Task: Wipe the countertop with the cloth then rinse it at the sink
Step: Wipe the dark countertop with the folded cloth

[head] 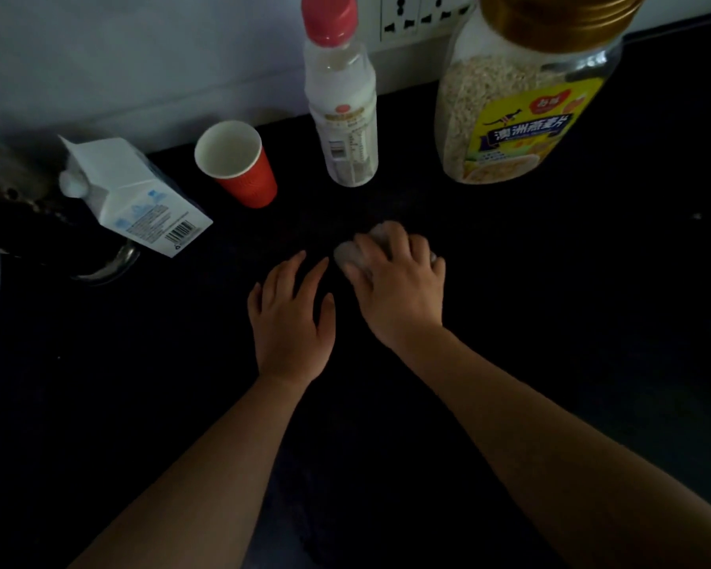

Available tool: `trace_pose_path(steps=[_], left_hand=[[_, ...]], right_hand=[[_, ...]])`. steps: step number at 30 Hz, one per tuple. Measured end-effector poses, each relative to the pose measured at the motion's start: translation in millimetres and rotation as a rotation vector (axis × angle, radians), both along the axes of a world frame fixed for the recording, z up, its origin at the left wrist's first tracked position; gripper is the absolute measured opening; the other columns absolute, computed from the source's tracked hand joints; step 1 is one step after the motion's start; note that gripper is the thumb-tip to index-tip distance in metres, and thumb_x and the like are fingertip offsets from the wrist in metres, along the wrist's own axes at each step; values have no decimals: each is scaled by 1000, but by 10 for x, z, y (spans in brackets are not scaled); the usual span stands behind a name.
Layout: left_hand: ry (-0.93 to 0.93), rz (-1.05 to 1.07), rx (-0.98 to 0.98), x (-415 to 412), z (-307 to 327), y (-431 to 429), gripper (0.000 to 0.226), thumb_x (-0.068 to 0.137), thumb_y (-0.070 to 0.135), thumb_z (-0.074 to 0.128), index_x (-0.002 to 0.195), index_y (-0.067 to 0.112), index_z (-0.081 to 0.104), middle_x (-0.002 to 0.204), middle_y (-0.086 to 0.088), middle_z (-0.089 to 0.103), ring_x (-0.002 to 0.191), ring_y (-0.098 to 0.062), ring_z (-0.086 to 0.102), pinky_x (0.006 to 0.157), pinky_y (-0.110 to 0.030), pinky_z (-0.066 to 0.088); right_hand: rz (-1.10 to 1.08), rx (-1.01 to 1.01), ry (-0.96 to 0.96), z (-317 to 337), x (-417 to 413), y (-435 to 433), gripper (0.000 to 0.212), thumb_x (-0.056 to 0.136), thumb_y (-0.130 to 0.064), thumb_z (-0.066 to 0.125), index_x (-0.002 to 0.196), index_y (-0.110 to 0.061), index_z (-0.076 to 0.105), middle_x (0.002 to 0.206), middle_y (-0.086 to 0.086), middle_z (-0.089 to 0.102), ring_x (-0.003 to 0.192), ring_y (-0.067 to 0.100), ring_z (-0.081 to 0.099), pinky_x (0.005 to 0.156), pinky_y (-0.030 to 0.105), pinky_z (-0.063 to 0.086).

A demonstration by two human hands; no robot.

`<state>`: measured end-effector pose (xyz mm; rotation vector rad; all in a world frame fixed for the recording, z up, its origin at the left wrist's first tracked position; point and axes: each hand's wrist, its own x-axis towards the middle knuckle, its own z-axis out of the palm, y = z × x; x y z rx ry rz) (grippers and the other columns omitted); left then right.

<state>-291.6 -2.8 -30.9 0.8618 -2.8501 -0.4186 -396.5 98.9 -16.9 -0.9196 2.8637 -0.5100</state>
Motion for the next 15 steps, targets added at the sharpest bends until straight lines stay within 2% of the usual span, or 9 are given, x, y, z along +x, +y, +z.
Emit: trace_pose_path(steps=[3, 5, 9, 12, 15], left_hand=[[20, 1, 12, -1, 2, 3, 46, 89, 37, 41, 134, 29, 48, 146, 0, 41, 135, -21, 35, 107, -55, 28], [24, -2, 16, 2, -15, -3, 46, 89, 38, 40, 134, 30, 47, 146, 1, 40, 135, -21, 34, 107, -55, 28], [11, 6, 15, -13, -23, -21, 46, 88, 39, 40, 133, 31, 47, 146, 1, 41, 134, -20, 34, 108, -54, 27], [9, 3, -2, -3, -14, -24, 47, 86, 39, 42, 132, 30, 49, 144, 1, 42, 133, -19, 36, 106, -53, 29], [26, 1, 9, -4, -3, -22, 47, 86, 38, 42, 132, 31, 48, 144, 2, 43, 133, -19, 37, 106, -54, 29]], right_hand=[[-17, 32, 53, -20, 200, 397, 46, 88, -56, 34, 125, -33, 49, 131, 0, 45, 110, 29, 45, 82, 48, 42], [-110, 33, 49, -31, 62, 462, 46, 88, -55, 36, 125, -32, 51, 131, 2, 45, 109, 31, 43, 82, 48, 41], [-321, 18, -34, 13, -295, -54, 42, 91, -48, 38, 129, -30, 47, 138, 7, 38, 117, 34, 35, 90, 50, 32], [-167, -10, -37, 27, -128, -211, 40, 92, -48, 37, 127, -31, 45, 136, 4, 38, 116, 31, 36, 88, 49, 32], [-7, 3, 22, -4, 221, 199, 42, 89, -53, 35, 125, -34, 48, 131, -1, 43, 114, 26, 41, 85, 48, 39]])
